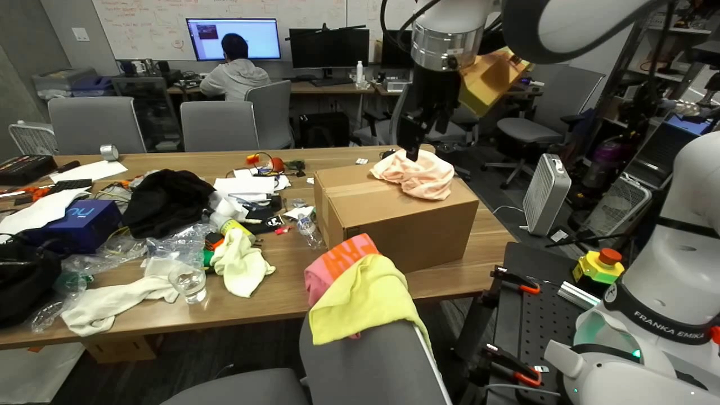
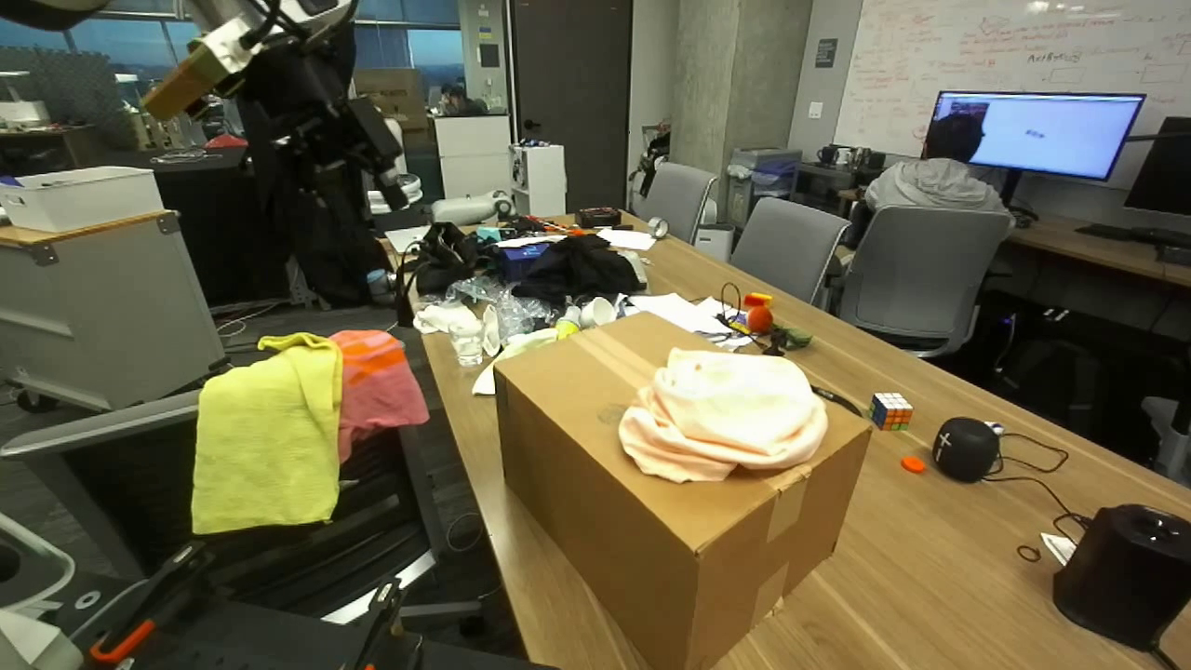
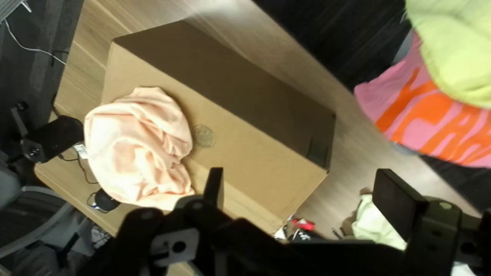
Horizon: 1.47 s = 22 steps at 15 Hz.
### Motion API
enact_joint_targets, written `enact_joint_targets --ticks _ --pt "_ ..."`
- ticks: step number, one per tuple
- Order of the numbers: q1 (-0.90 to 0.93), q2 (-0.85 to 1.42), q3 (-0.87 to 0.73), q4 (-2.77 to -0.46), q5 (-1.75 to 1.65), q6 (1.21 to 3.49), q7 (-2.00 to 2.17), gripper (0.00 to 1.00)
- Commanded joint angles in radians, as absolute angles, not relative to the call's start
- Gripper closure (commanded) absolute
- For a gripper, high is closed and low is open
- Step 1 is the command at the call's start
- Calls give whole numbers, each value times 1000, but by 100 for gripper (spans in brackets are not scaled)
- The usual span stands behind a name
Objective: Pick the clothes on the back rest of the chair and put them on the box
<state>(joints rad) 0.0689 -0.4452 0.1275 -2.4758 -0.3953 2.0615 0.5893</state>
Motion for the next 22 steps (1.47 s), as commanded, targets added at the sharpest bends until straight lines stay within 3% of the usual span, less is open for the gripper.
enact_joint_targets --ticks 1,13,22 --pt "149 -549 192 -2593 -261 2058 470 0" --pt "419 -446 342 -2734 60 2371 223 0" --pt "352 -239 435 -2753 -71 2697 288 0"
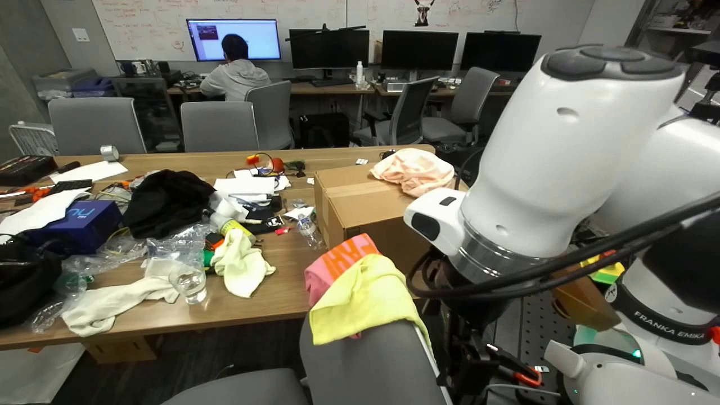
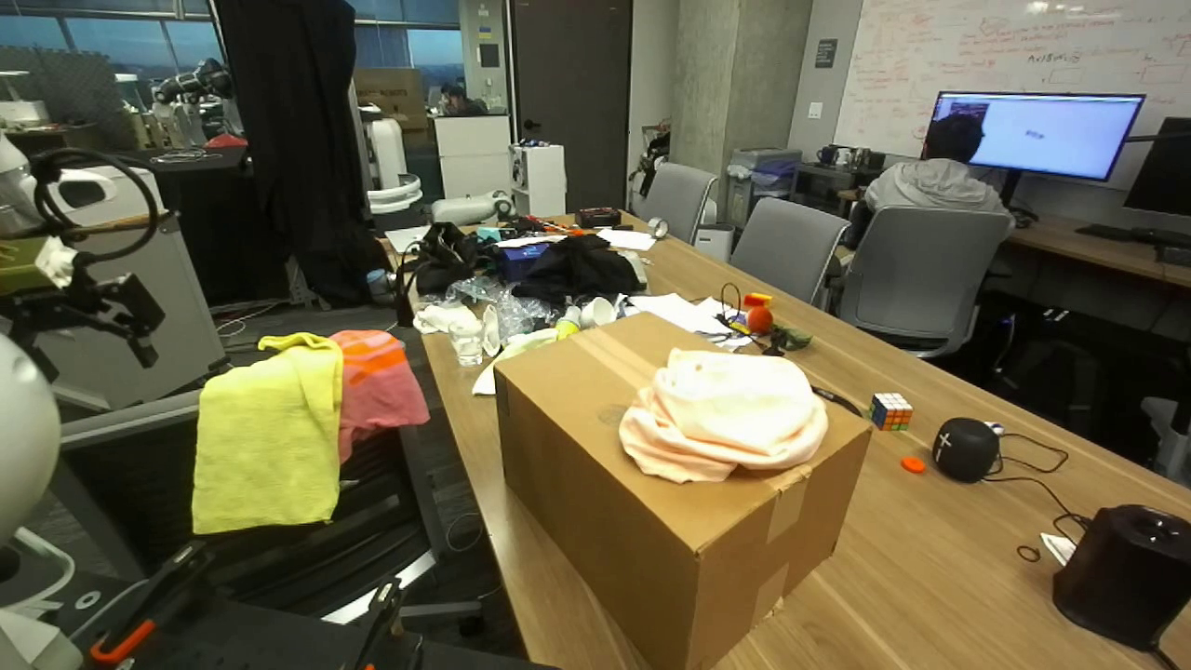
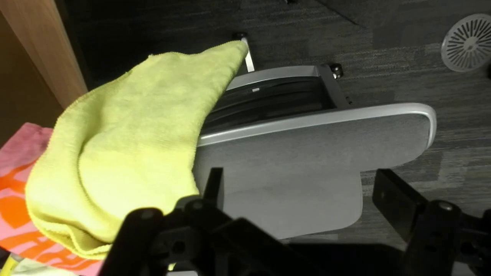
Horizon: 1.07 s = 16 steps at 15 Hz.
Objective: Pick the clothes on the back rest of the chair and put them on the box
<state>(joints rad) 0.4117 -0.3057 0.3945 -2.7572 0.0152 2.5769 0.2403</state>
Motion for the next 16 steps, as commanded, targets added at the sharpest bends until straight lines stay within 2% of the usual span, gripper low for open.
enact_joint_targets --ticks 1,9,16 --pt "322 -220 449 -2752 -127 2738 315 0" --pt "75 -146 510 -2701 -647 2790 617 0" --pt "20 -54 510 -2682 -862 2732 810 0"
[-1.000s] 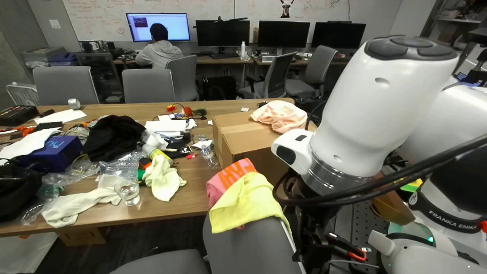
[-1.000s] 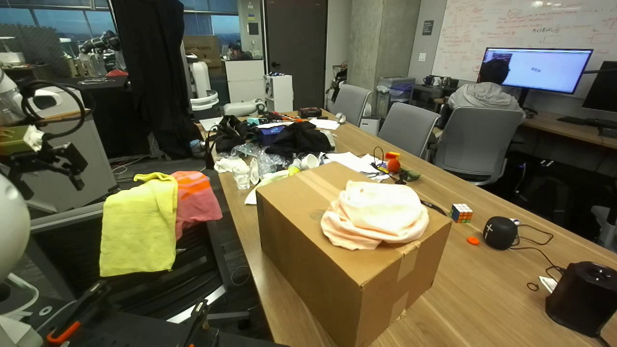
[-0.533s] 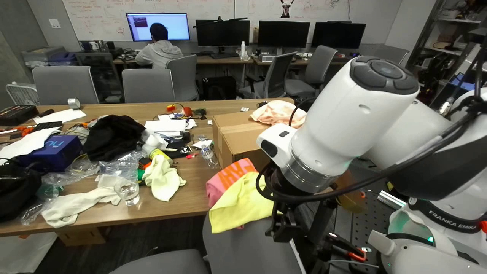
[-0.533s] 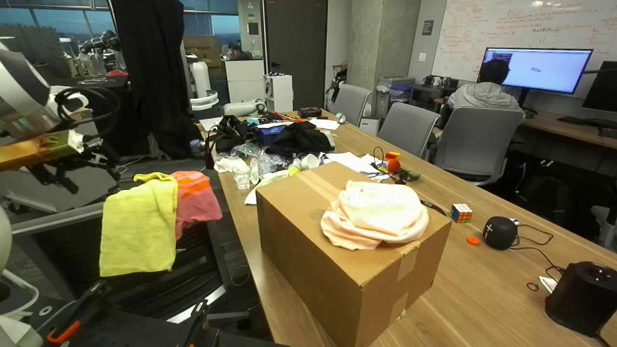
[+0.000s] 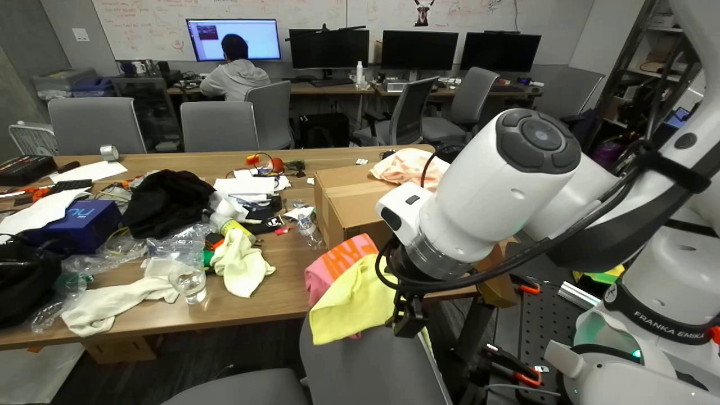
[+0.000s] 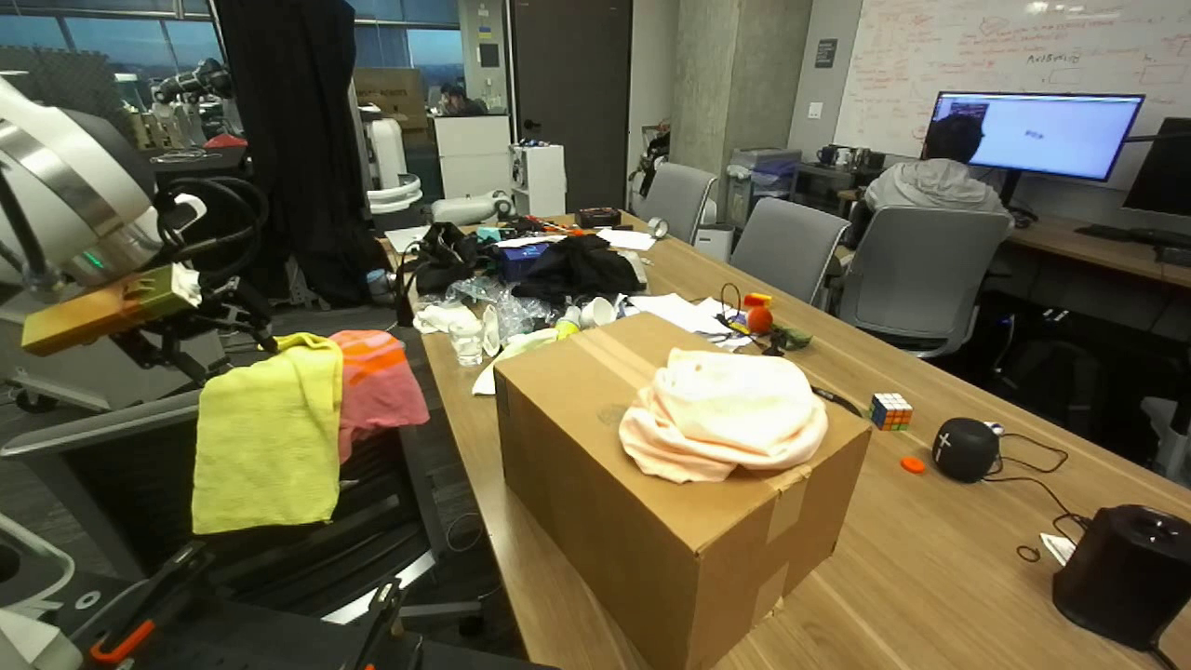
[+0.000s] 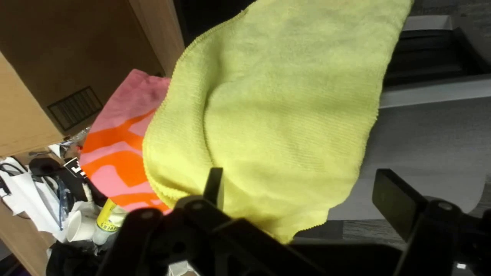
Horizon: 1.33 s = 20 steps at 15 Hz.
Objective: Pick the clothes on the back rest of the chair and put them on the box
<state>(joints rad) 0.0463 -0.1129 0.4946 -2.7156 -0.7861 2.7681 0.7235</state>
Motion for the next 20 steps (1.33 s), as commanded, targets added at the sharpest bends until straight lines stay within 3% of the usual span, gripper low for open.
enact_joint_targets --ticks 1,6,7,9,17,20 --pt "17 -37 504 -2681 -882 2720 830 0" --pt "9 22 486 -2651 -934 2681 902 0" --pt "9 32 484 -2645 -923 2672 899 25" --pt "9 47 482 -2637 -915 2670 898 33" --pt "13 38 483 -2602 -881 2629 878 95" --pt "15 12 486 -2584 -853 2631 864 100"
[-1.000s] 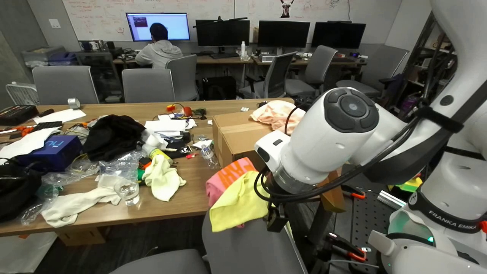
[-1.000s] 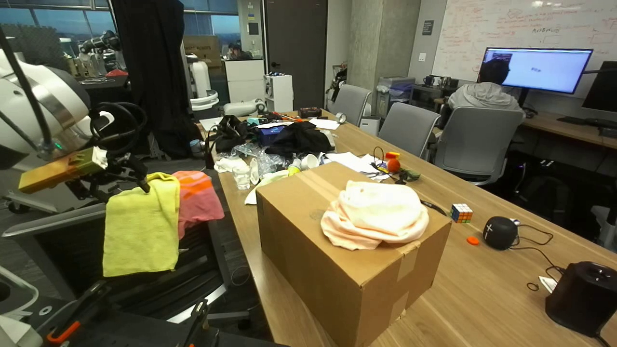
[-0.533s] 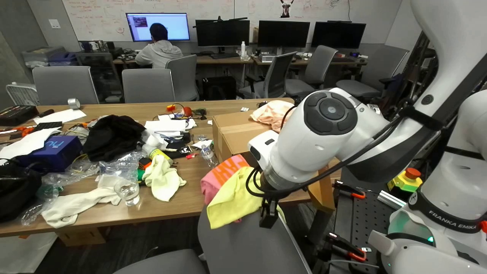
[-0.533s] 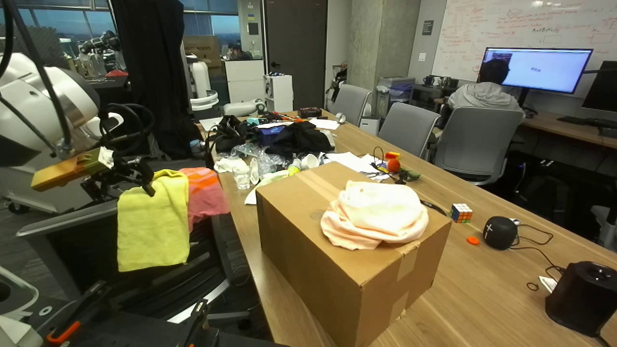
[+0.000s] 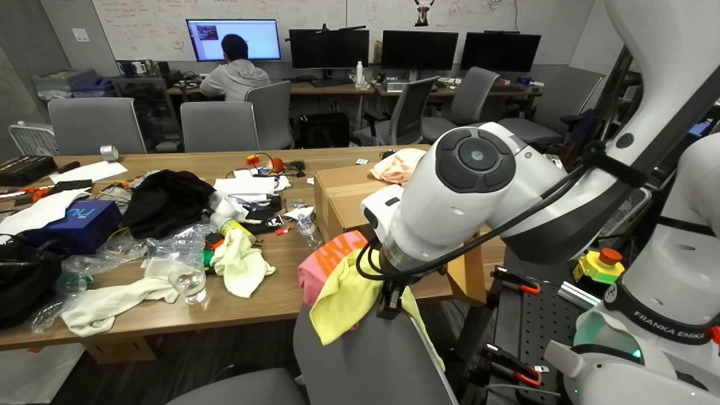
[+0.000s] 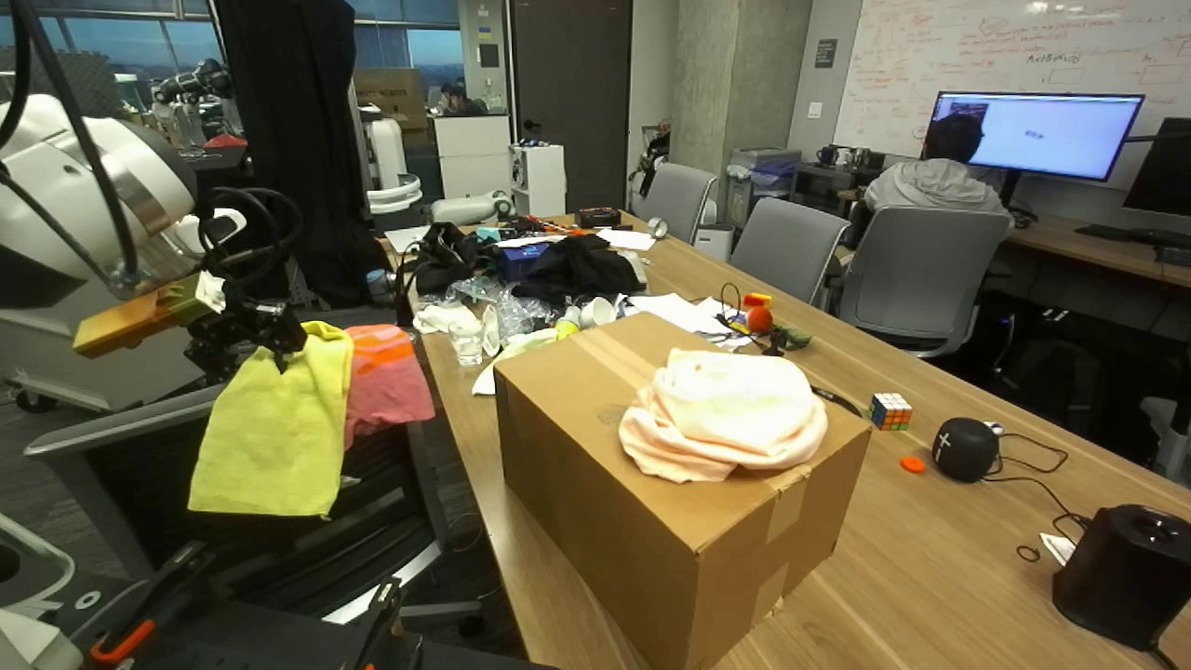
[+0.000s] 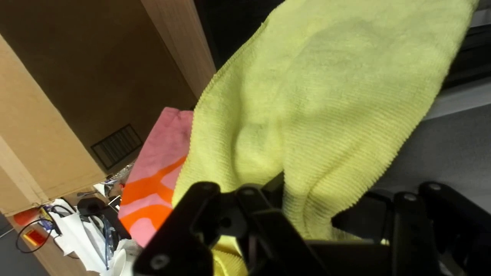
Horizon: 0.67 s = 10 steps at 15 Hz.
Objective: Pick the clothes on the back rest of the chair and put them on the box
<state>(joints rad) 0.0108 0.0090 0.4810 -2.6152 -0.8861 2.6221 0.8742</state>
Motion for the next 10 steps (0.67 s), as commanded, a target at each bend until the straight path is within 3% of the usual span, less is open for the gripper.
enact_joint_targets --ticks 1,10 --pt "14 1 486 -2575 -840 2633 861 100" --pt "-11 -131 431 -2393 -656 2614 800 100"
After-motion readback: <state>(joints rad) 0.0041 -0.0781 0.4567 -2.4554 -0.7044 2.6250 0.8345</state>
